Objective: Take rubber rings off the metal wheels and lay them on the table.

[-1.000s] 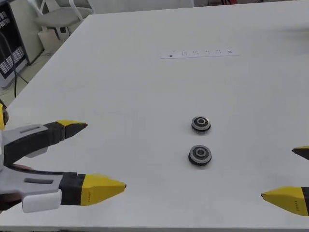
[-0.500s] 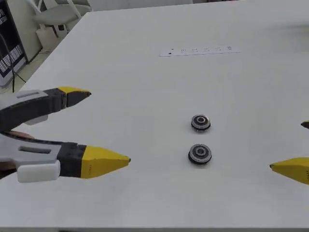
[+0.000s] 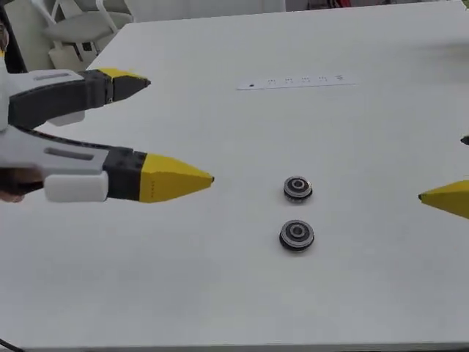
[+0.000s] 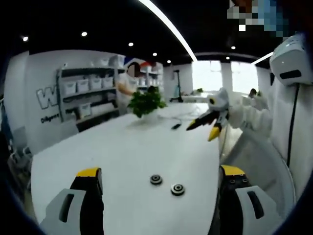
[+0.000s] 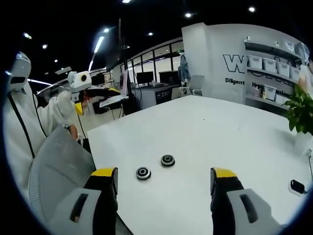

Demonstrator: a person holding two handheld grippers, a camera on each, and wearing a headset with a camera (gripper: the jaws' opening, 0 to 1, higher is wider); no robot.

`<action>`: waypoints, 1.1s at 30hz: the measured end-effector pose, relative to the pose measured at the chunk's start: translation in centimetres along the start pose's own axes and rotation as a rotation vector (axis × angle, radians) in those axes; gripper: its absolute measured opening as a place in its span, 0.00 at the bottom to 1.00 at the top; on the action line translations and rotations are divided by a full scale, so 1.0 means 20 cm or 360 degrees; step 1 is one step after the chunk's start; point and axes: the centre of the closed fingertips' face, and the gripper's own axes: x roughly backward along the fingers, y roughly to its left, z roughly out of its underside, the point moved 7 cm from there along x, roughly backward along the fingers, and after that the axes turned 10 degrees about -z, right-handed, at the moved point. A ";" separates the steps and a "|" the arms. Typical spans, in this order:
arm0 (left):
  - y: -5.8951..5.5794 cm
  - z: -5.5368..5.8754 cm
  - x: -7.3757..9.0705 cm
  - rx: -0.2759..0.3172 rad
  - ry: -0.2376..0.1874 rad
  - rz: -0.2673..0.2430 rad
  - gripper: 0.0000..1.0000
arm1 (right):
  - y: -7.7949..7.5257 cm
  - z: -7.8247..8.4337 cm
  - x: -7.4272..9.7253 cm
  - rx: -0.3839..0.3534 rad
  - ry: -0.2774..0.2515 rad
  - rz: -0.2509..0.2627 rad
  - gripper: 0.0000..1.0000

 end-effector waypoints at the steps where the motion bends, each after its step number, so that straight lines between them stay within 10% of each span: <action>1: 0.01 0.00 -0.02 -0.0008 0.0009 0.0008 1.00 | -0.01 -0.02 -0.01 0.0018 -0.0002 -0.0009 0.74; 17: 0.01 -0.08 -0.27 -0.0091 0.0037 0.0229 0.99 | -0.08 -0.33 -0.26 0.0137 -0.0067 -0.0163 0.71; 24: 0.00 -0.03 -0.39 -0.0117 0.0094 0.0275 0.91 | -0.06 -0.31 -0.41 0.0172 -0.0066 -0.0291 0.64; 33: -0.04 0.13 -0.50 0.0005 -0.0038 0.0301 0.84 | -0.04 -0.13 -0.55 0.0200 -0.0007 -0.0414 0.56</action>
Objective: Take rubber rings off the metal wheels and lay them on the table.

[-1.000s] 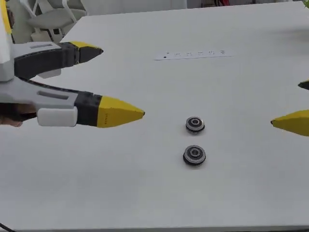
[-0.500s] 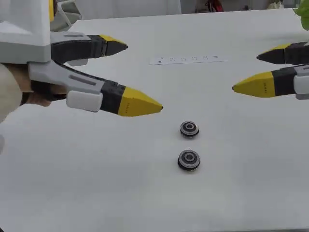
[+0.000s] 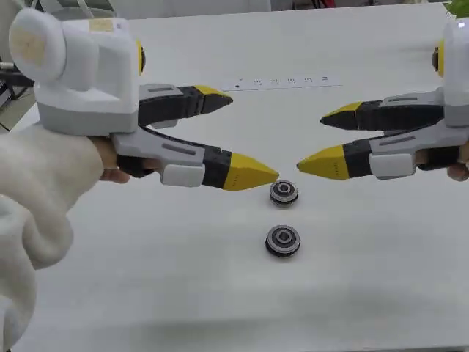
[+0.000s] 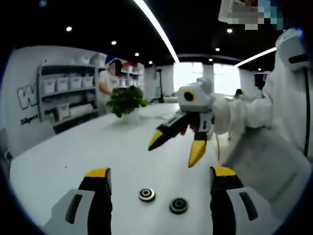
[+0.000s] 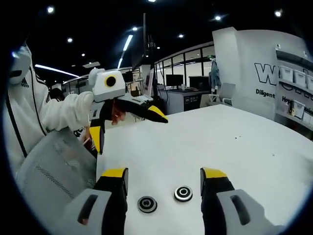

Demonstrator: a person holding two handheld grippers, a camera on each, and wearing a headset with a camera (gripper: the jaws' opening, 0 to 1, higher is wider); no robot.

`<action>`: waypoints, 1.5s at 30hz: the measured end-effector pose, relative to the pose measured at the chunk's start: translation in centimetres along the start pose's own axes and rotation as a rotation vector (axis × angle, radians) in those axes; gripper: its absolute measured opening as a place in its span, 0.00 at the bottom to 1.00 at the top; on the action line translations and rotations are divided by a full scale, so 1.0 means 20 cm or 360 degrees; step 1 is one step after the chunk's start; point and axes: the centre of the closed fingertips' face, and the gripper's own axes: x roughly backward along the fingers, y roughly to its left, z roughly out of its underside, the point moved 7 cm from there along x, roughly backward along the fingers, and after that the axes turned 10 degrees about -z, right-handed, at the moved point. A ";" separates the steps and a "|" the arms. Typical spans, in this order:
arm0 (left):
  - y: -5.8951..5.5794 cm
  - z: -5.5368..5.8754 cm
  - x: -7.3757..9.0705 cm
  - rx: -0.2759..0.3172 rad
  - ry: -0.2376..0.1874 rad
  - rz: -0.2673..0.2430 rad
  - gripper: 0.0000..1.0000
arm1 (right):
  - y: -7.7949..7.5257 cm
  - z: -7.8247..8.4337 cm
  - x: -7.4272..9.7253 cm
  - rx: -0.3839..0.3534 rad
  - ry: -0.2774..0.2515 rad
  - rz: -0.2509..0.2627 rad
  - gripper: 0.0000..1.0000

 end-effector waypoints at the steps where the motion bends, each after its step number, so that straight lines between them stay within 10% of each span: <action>1: 0.00 0.02 -0.01 0.0007 -0.0009 0.0001 0.84 | 0.00 0.02 -0.01 -0.0008 0.0014 -0.0014 0.55; 8: -0.05 0.10 -0.05 0.0012 -0.0006 0.0010 0.80 | 0.02 0.22 -0.09 -0.0078 0.0243 -0.0114 0.49; 45: -0.24 0.43 -0.21 0.0000 0.0201 0.0112 0.40 | 0.11 0.50 -0.19 -0.0139 0.0411 -0.0262 0.30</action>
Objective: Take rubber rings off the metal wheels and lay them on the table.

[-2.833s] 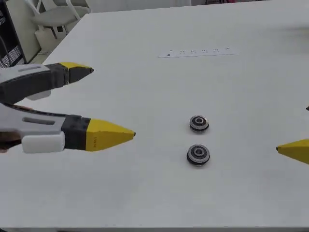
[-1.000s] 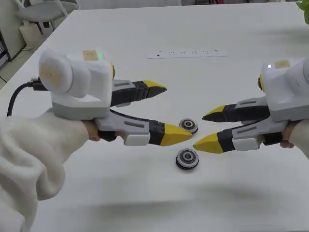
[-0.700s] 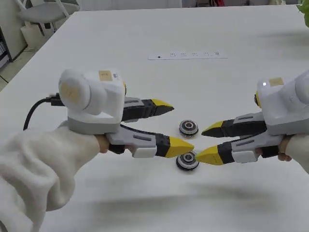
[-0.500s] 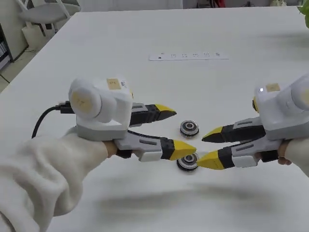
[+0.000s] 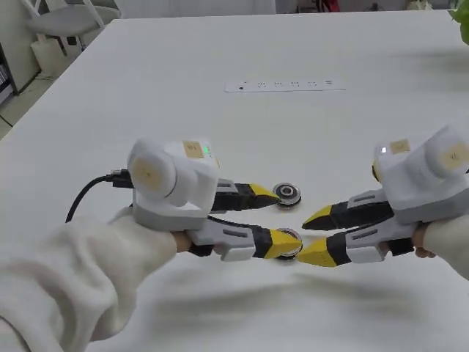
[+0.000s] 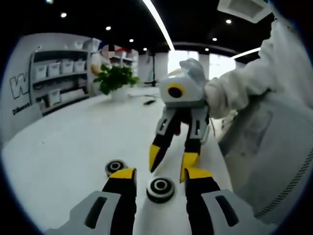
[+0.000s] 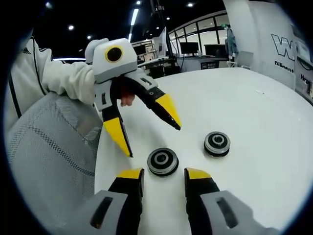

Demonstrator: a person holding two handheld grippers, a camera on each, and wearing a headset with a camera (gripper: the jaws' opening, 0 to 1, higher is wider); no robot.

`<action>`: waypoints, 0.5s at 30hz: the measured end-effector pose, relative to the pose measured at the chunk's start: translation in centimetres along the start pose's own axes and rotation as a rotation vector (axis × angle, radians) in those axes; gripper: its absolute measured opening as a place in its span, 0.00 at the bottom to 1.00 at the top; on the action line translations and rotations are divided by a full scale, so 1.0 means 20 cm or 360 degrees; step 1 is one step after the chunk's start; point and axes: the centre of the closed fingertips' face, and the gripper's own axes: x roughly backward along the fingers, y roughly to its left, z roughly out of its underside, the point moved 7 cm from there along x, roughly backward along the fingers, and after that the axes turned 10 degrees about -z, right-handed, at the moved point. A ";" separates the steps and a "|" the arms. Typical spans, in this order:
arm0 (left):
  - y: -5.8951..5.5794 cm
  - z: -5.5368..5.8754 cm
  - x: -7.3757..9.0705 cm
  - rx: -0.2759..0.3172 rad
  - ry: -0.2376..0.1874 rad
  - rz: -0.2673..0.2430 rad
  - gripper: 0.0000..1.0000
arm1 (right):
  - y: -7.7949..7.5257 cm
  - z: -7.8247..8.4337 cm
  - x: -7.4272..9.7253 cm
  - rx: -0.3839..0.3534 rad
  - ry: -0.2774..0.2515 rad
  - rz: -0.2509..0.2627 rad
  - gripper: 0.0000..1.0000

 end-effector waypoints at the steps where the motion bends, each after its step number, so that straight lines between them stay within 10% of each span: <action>1: 0.00 0.01 0.00 0.0008 0.0007 0.0000 0.38 | 0.00 0.00 0.00 0.0001 0.0001 -0.0001 0.29; 15: 0.00 0.09 -0.05 0.0011 0.0089 0.0004 0.28 | -0.02 0.02 -0.01 0.0001 0.0015 0.0000 0.24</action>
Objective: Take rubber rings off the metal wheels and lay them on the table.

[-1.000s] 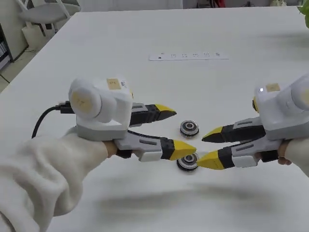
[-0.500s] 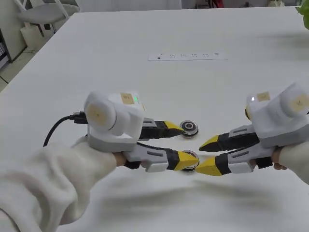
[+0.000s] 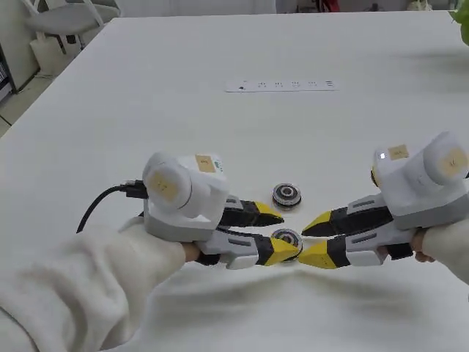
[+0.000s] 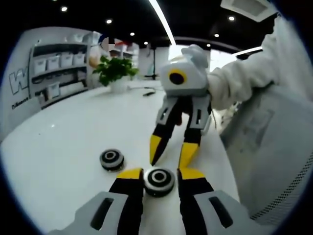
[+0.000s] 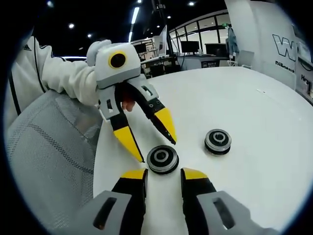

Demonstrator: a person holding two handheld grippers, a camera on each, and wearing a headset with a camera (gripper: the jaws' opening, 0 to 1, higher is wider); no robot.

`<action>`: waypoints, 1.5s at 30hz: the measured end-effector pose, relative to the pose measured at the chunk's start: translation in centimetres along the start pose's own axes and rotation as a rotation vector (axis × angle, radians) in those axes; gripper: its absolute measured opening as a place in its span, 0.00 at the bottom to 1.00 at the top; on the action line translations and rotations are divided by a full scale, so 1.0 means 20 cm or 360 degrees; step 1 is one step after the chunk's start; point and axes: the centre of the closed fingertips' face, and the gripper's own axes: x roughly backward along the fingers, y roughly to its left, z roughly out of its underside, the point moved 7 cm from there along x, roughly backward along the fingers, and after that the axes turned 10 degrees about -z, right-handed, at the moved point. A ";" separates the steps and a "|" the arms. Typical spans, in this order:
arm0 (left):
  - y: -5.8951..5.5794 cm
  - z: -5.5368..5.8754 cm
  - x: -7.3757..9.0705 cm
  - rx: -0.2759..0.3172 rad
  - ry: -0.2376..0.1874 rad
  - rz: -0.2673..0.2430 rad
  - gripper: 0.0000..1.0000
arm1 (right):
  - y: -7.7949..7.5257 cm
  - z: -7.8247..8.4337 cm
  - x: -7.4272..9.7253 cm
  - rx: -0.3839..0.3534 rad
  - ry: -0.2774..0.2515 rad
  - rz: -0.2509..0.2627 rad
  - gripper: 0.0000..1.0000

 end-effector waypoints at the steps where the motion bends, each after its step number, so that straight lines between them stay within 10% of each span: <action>1: 0.00 0.00 0.00 -0.0002 0.0005 -0.0003 0.27 | 0.00 0.00 0.00 0.0000 0.0000 0.0001 0.24; 45: 0.00 0.05 -0.02 -0.0050 0.0003 -0.0011 0.14 | -0.01 0.01 -0.02 0.0088 0.0007 0.0000 0.17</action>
